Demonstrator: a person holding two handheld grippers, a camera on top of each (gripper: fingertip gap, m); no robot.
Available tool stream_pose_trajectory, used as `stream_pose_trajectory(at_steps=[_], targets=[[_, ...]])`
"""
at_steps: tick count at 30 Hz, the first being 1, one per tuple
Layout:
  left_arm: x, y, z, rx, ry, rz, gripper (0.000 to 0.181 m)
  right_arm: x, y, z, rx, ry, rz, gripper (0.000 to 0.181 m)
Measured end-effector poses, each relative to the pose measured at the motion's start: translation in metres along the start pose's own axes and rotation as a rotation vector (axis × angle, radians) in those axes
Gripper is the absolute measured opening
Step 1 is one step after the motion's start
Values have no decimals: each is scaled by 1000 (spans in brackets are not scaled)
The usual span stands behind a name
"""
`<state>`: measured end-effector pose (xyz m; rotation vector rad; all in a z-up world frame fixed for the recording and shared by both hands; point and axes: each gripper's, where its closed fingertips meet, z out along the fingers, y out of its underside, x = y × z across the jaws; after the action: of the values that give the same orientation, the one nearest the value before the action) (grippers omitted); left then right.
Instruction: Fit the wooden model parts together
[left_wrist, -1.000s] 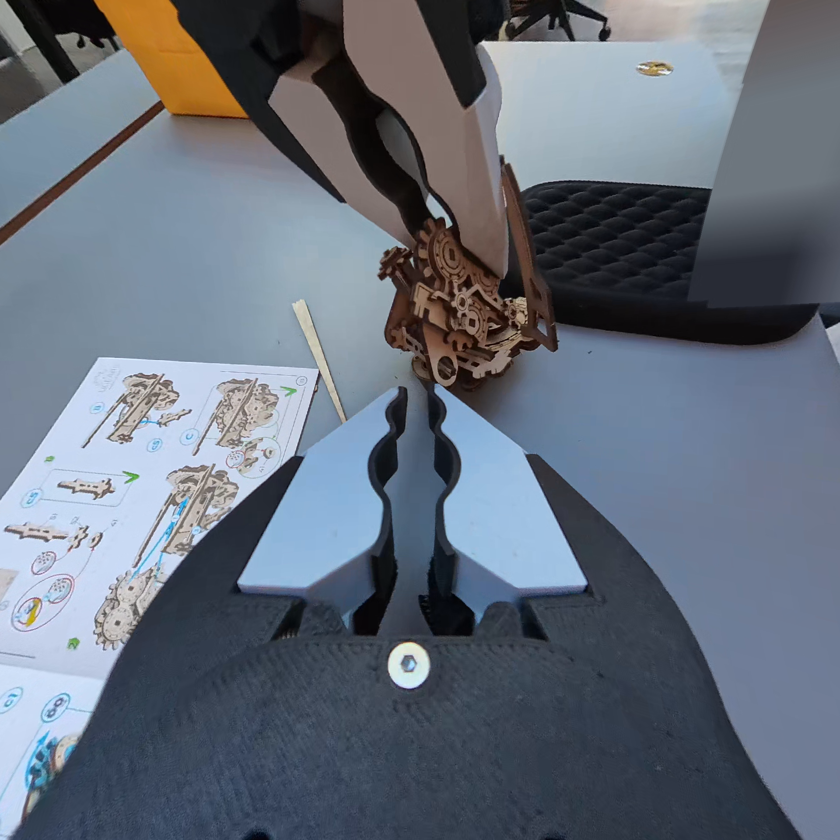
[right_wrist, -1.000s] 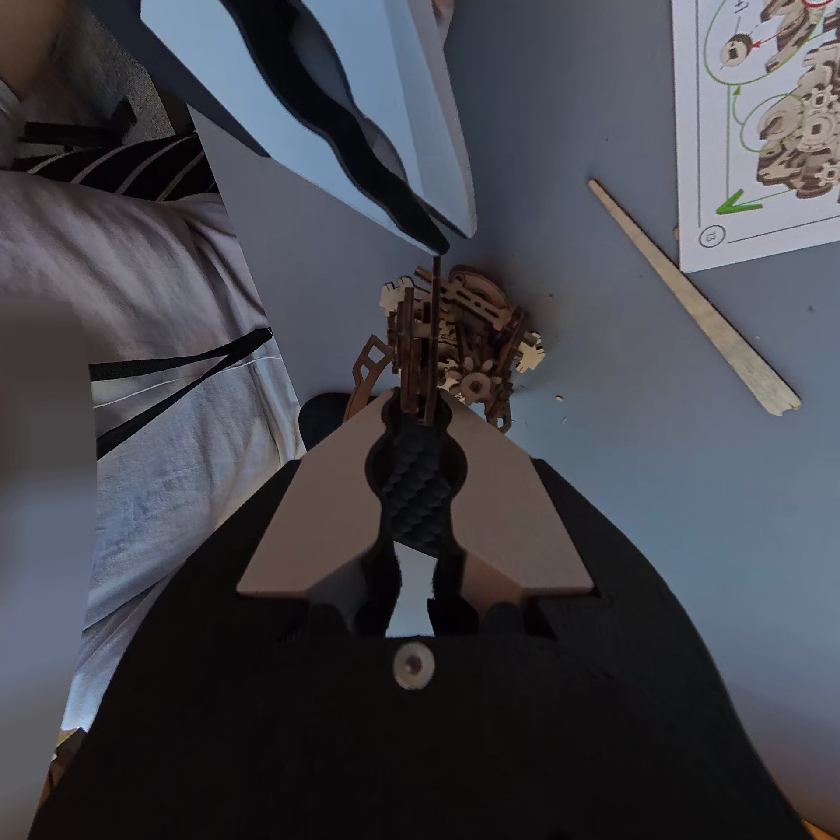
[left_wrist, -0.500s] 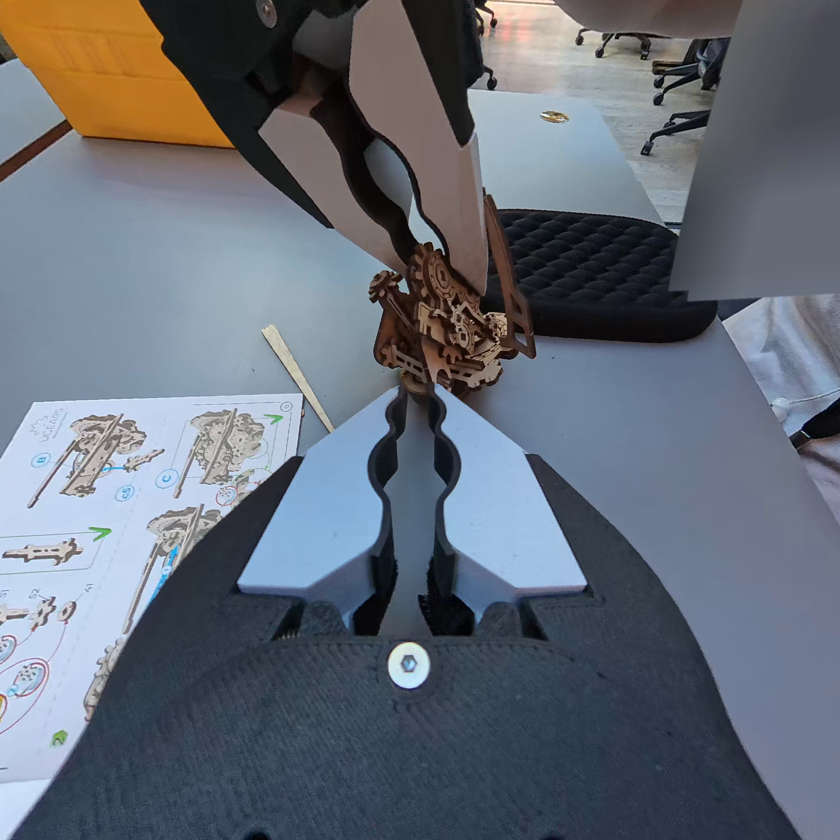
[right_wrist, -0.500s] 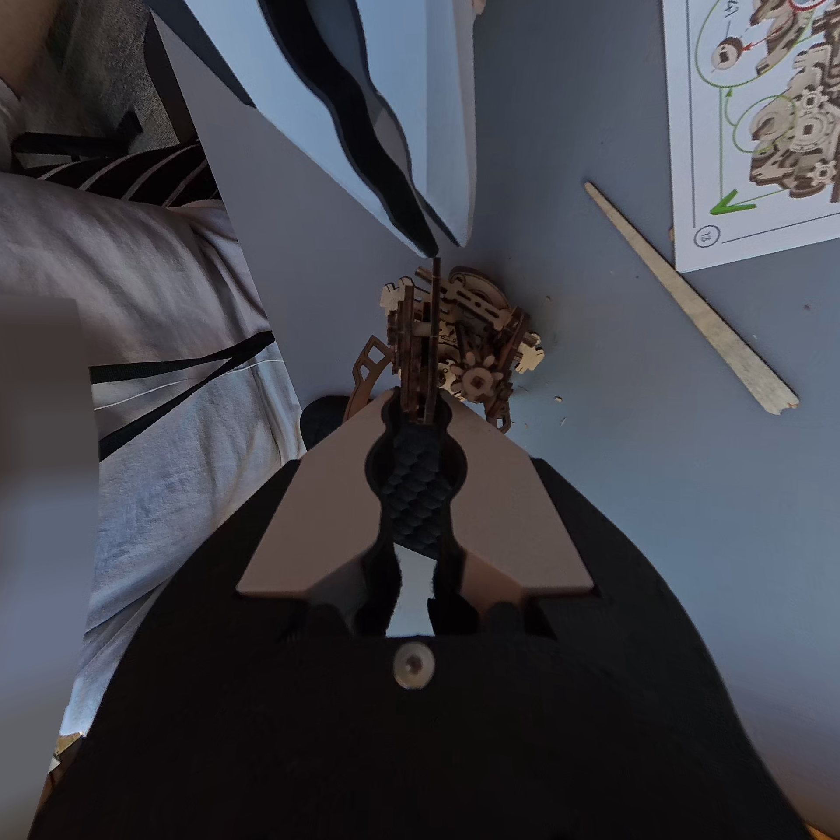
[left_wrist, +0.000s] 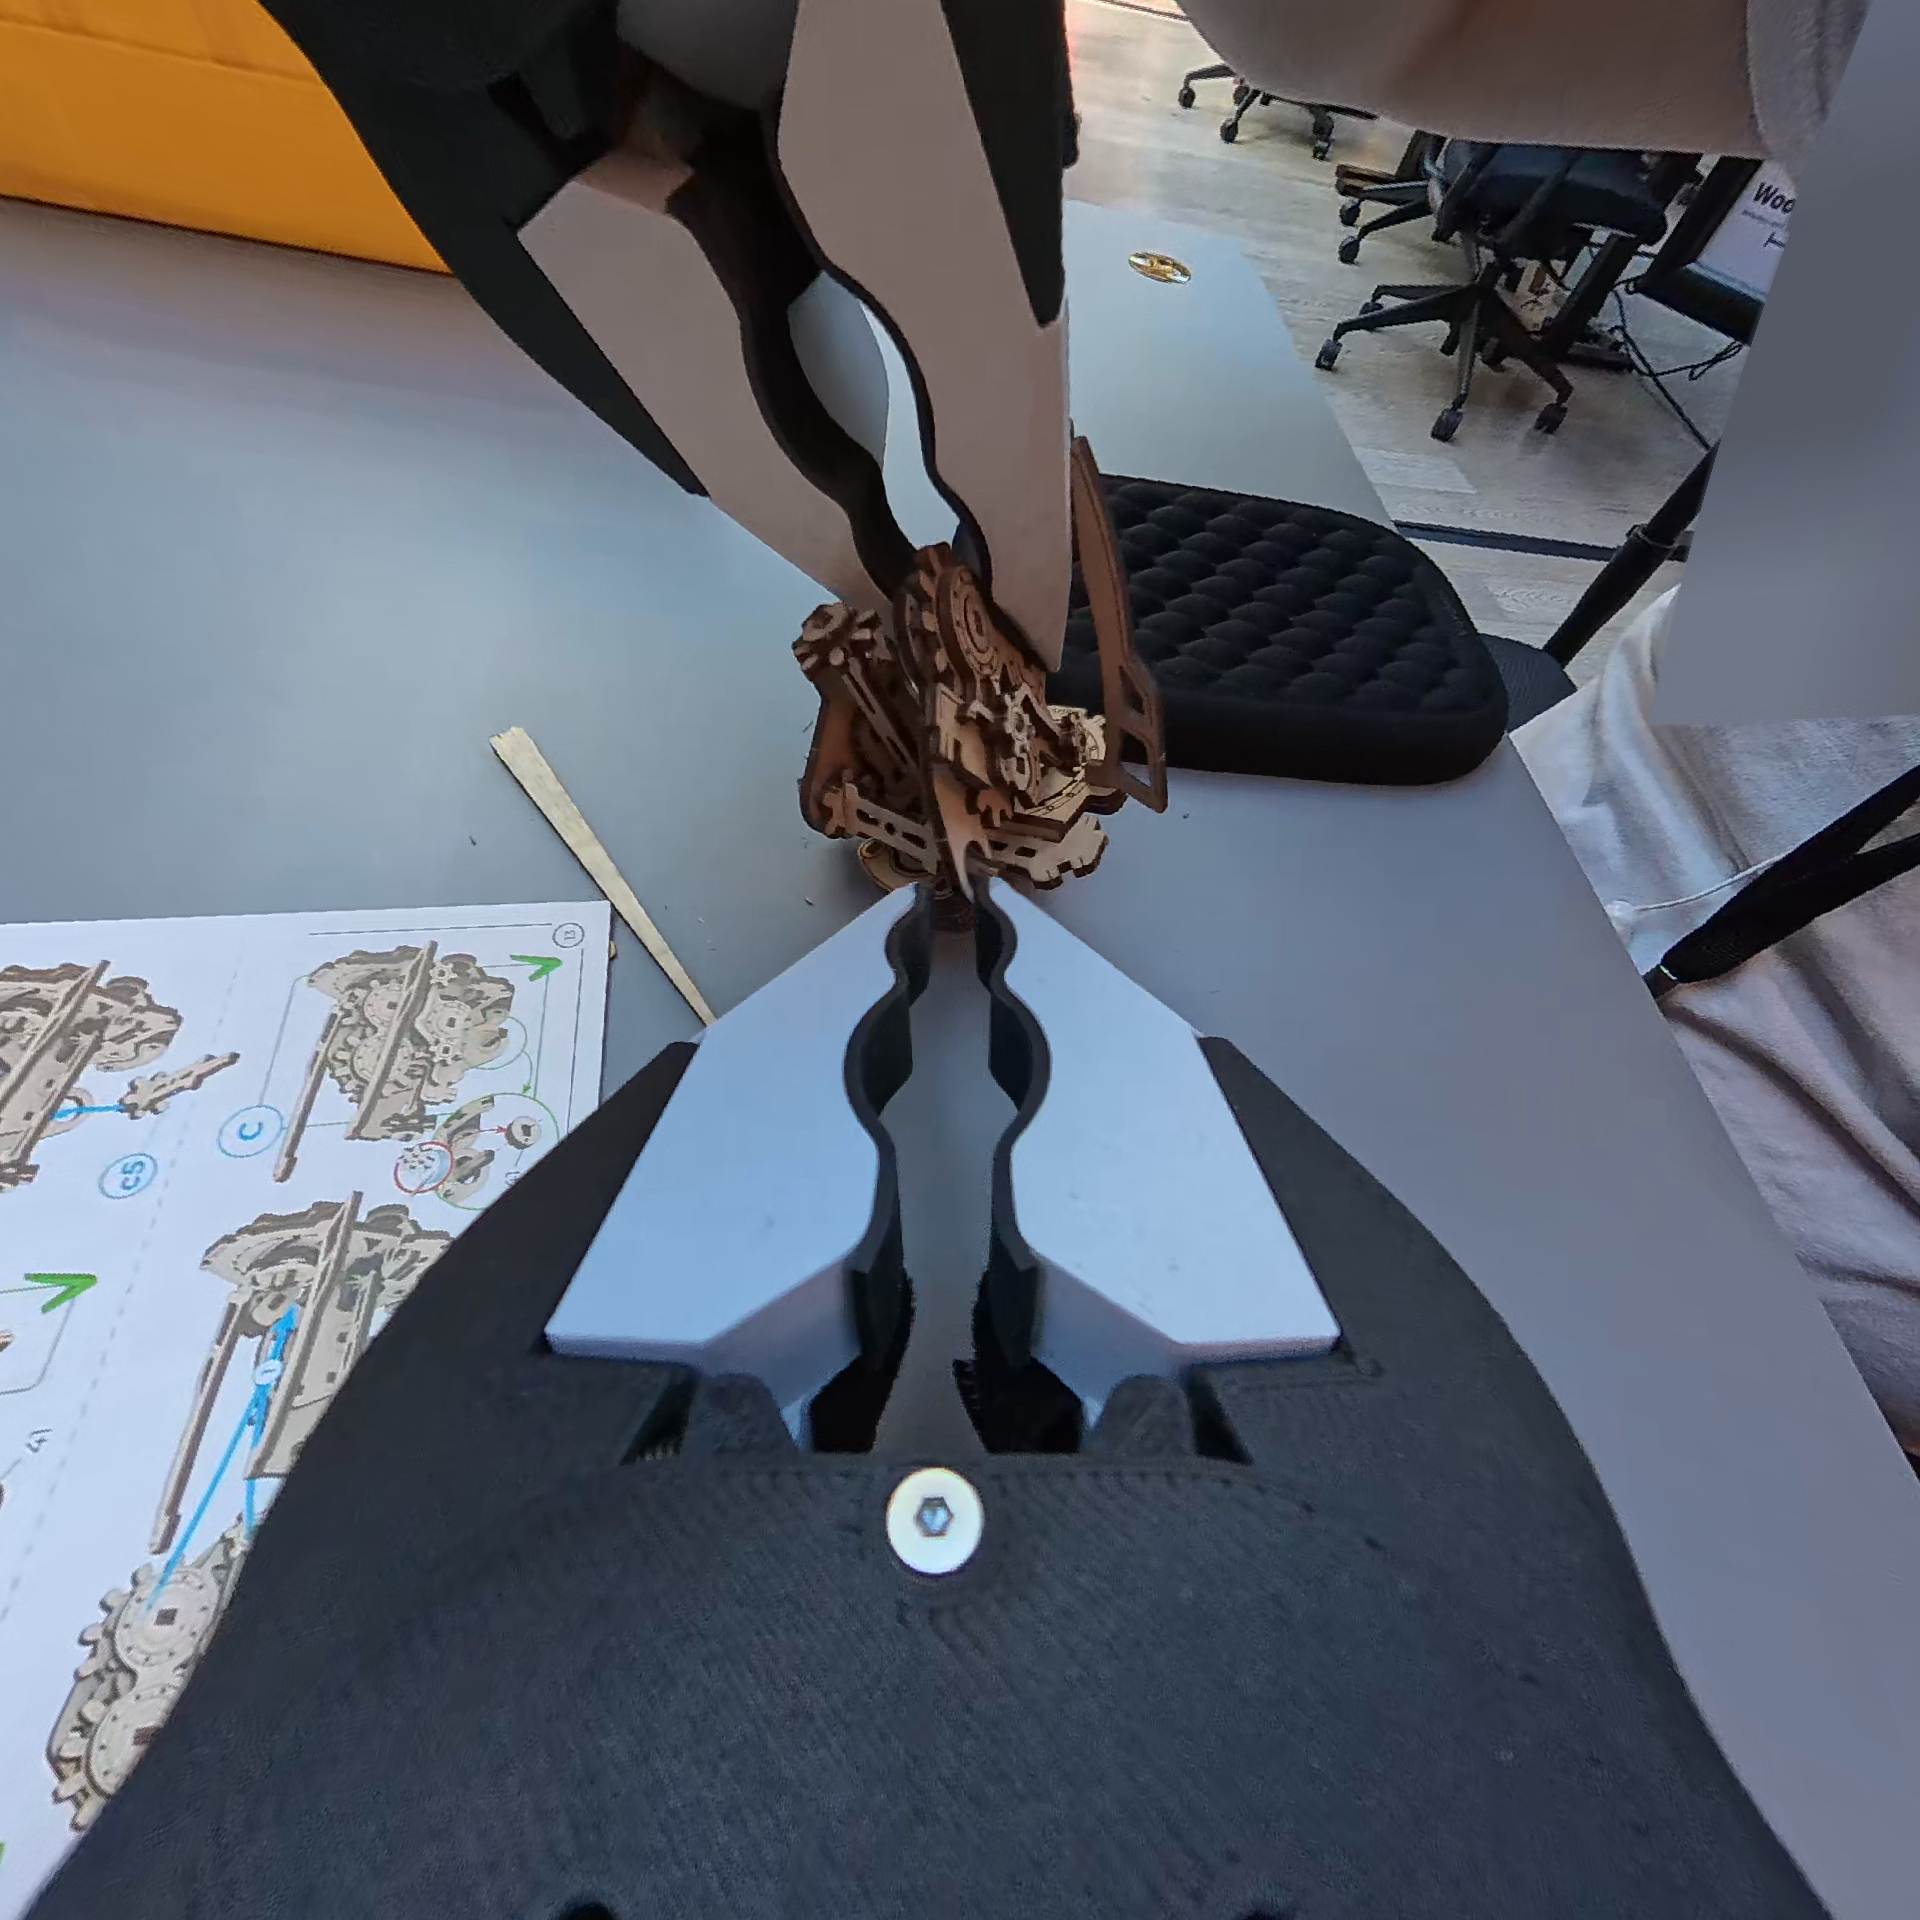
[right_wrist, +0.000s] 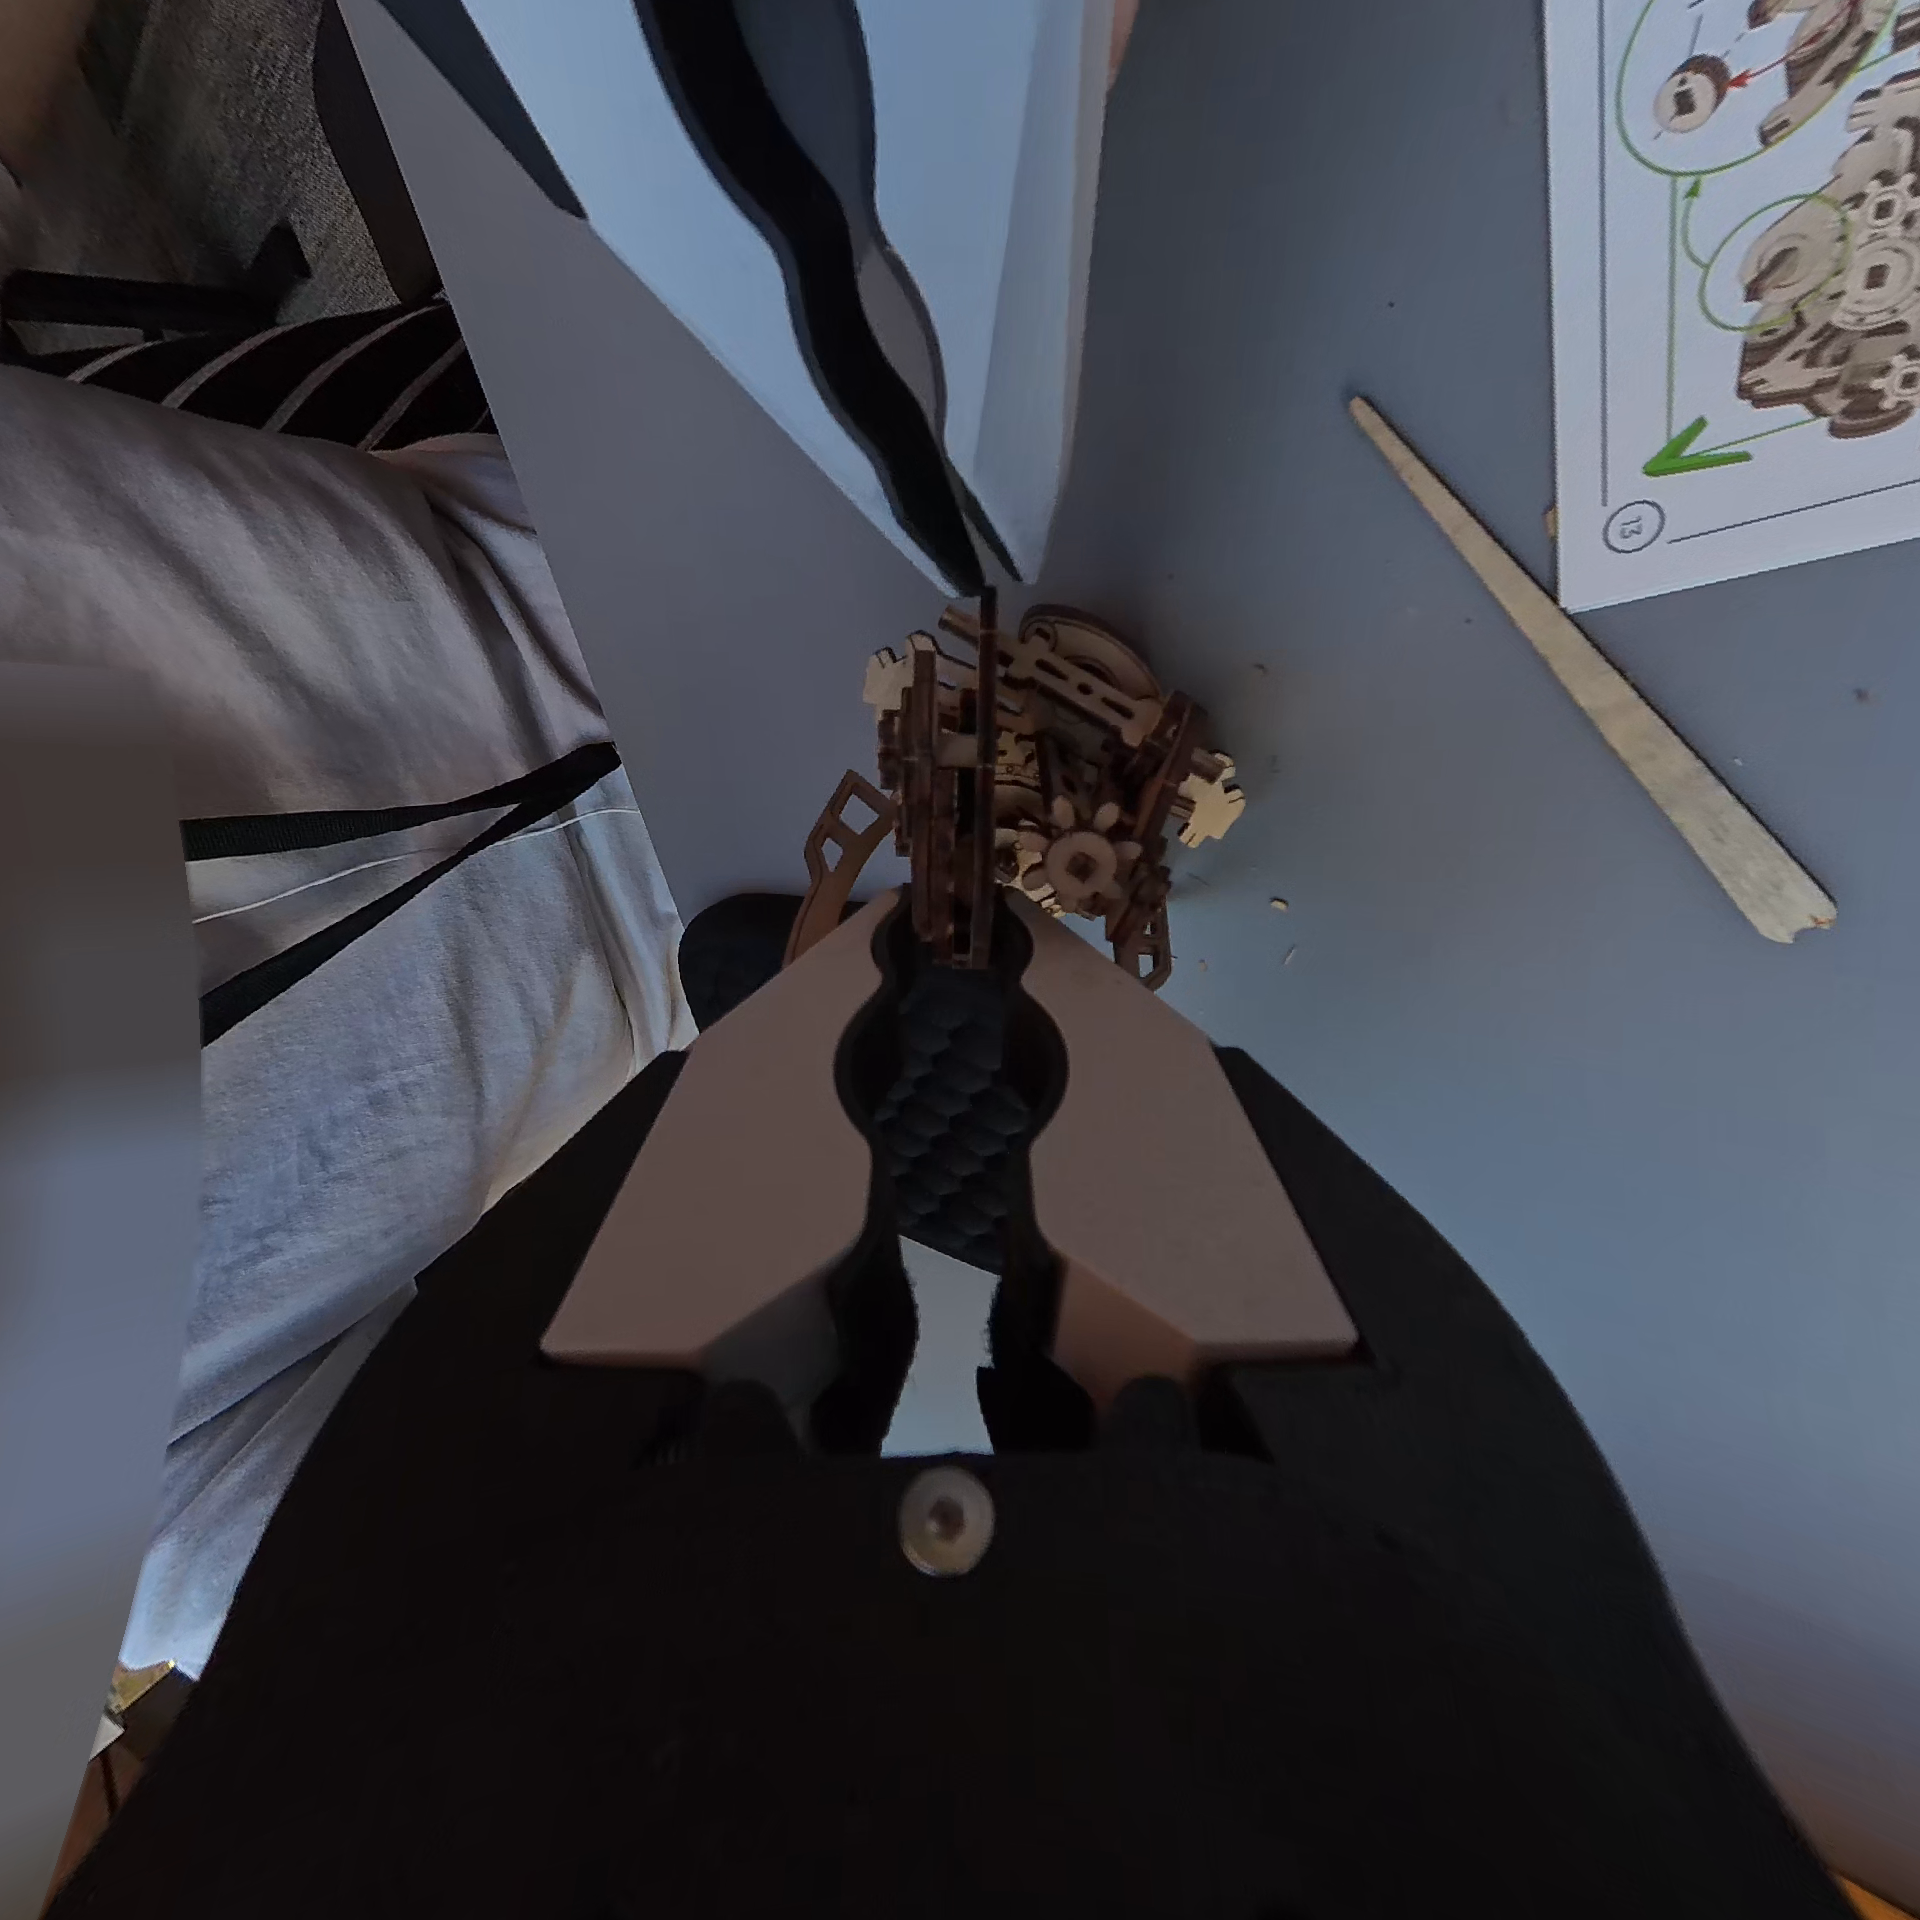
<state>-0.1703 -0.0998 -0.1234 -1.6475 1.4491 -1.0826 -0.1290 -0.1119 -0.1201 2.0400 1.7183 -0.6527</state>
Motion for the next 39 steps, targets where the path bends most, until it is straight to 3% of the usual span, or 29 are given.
stream_pose_trajectory(at_steps=[21,31,35,39], targets=[[0,-1,6,-18,48,-6,1,-3,5,0,-5,-20,-15,13],[0,-1,7,-23,45,4,1,-9,9,-17,40,-15,-13,17],[-1,-1,6,-19,37,5,1,-14,16,-30,80,20,-30,15],[-1,-1,6,-20,32,13,1,-31,19,-55,261,103,-100,7]])
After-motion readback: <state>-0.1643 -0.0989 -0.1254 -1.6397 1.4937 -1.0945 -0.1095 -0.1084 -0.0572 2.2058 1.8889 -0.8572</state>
